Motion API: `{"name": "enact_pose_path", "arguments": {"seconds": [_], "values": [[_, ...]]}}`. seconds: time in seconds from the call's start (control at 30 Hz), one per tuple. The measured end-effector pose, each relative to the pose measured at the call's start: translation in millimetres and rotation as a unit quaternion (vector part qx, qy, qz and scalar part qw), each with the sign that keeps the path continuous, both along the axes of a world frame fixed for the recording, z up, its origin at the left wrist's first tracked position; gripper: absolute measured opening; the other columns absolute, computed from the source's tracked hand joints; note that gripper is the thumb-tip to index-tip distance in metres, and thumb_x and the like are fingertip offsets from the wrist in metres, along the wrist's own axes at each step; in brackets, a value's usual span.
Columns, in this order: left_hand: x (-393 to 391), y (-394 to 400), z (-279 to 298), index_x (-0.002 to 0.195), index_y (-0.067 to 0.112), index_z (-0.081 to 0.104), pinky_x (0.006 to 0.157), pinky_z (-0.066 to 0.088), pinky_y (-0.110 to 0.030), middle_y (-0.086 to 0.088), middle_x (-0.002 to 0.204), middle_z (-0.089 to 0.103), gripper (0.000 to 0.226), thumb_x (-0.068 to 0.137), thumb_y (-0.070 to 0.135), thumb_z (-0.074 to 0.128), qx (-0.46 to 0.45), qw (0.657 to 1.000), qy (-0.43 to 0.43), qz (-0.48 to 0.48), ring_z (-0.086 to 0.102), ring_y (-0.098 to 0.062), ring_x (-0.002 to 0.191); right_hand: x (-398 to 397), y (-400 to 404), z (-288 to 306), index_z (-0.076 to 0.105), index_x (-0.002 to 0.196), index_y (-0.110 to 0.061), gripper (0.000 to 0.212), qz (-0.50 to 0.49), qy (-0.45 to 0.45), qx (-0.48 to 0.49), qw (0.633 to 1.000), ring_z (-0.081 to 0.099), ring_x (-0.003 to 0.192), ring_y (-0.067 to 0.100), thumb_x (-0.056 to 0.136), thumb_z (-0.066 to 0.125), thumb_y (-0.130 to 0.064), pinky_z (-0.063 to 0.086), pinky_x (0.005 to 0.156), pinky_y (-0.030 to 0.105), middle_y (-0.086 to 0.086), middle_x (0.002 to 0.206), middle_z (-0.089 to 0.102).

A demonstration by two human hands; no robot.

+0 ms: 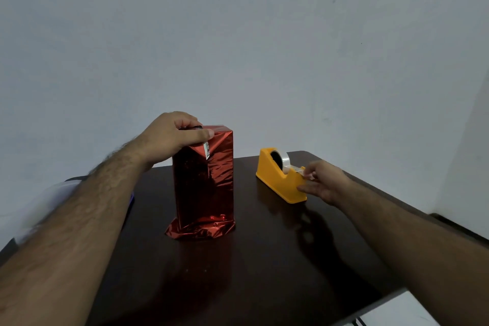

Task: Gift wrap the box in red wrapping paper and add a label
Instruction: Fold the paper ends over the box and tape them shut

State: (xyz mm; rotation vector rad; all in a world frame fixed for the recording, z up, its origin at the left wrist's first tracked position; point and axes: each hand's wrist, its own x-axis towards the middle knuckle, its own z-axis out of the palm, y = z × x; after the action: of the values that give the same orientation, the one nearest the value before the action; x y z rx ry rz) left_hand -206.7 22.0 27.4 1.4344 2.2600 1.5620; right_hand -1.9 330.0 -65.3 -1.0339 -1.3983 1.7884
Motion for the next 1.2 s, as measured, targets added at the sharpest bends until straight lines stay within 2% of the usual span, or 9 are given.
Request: {"name": "enact_pose_path", "arguments": {"seconds": [0.17,0.33,0.6,0.77,0.93,1.0,1.1,1.17,1.2], "values": [[-4,0,0,0.097,0.019,0.083,0.096,0.055,-0.035,0.0,0.117,0.073,0.023,0.09,0.041,0.083,-0.001,1.0,0.003,0.002,0.07,-0.017,0.11,2,4,-16,0.067,0.105,0.006,0.022,-0.023,-0.032,0.065,0.997,0.066,0.087,0.029,0.083,0.073,0.003,0.065,0.073,0.043,0.017,0.098,0.061],[-8,2,-2,0.097,0.018,0.083,0.088,0.055,-0.033,0.001,0.11,0.075,0.024,0.092,0.042,0.081,0.0,1.0,-0.001,-0.001,0.073,-0.02,0.102,-2,9,-33,0.067,0.109,0.001,0.03,-0.046,-0.037,0.073,0.996,0.071,0.101,0.037,0.082,0.081,-0.004,0.065,0.068,0.04,0.02,0.115,0.068],[-10,5,-5,0.097,0.015,0.082,0.086,0.053,-0.033,-0.003,0.109,0.075,0.025,0.09,0.039,0.083,0.01,1.0,-0.024,-0.007,0.071,-0.011,0.088,-3,24,-54,0.074,0.118,-0.004,0.033,-0.019,0.003,0.068,0.997,0.072,0.108,0.029,0.087,0.083,-0.012,0.064,0.073,0.038,0.011,0.12,0.073],[-9,5,-5,0.099,0.015,0.083,0.086,0.053,-0.035,-0.004,0.112,0.075,0.026,0.09,0.038,0.083,0.017,0.999,-0.036,-0.004,0.071,-0.015,0.09,-5,29,-59,0.074,0.12,-0.005,0.034,-0.029,-0.01,0.07,0.997,0.071,0.108,0.028,0.089,0.083,-0.016,0.066,0.081,0.043,0.009,0.123,0.073],[-8,5,-6,0.099,0.013,0.082,0.084,0.053,-0.033,-0.008,0.11,0.074,0.025,0.091,0.037,0.082,0.014,0.999,-0.031,-0.006,0.07,-0.014,0.087,2,17,-62,0.072,0.123,-0.003,0.041,-0.038,-0.058,0.101,0.992,0.074,0.099,0.025,0.084,0.085,-0.006,0.064,0.091,0.044,0.011,0.115,0.074],[-9,5,-6,0.097,0.014,0.082,0.085,0.053,-0.035,-0.009,0.11,0.075,0.024,0.091,0.037,0.083,0.014,0.999,-0.033,-0.008,0.07,-0.014,0.087,7,13,-61,0.07,0.121,0.004,0.038,-0.05,-0.014,0.09,0.995,0.071,0.098,0.025,0.087,0.083,-0.006,0.062,0.087,0.04,0.011,0.112,0.072],[-9,4,-6,0.097,0.016,0.083,0.085,0.054,-0.035,-0.008,0.108,0.076,0.024,0.091,0.039,0.083,0.011,0.999,-0.036,-0.007,0.071,-0.014,0.087,11,-2,-49,0.076,0.094,-0.009,0.009,-0.081,0.021,0.171,0.982,0.067,0.09,0.023,0.088,0.082,-0.013,0.055,0.072,0.036,0.006,0.096,0.071],[-9,4,-6,0.097,0.016,0.082,0.083,0.055,-0.032,-0.005,0.105,0.078,0.024,0.091,0.04,0.082,0.009,0.999,-0.041,-0.01,0.072,-0.011,0.084,11,-17,-38,0.074,0.073,-0.017,0.018,-0.068,0.034,0.291,0.954,0.065,0.086,0.021,0.09,0.079,-0.013,0.052,0.074,0.036,0.004,0.087,0.069],[-9,3,-5,0.097,0.016,0.082,0.082,0.055,-0.031,-0.005,0.103,0.078,0.025,0.091,0.04,0.082,0.007,0.999,-0.041,-0.012,0.072,-0.01,0.083,8,-24,-30,0.075,0.073,-0.017,0.02,-0.046,0.047,0.329,0.942,0.065,0.087,0.019,0.092,0.078,-0.014,0.052,0.077,0.037,0.004,0.087,0.069]]}}
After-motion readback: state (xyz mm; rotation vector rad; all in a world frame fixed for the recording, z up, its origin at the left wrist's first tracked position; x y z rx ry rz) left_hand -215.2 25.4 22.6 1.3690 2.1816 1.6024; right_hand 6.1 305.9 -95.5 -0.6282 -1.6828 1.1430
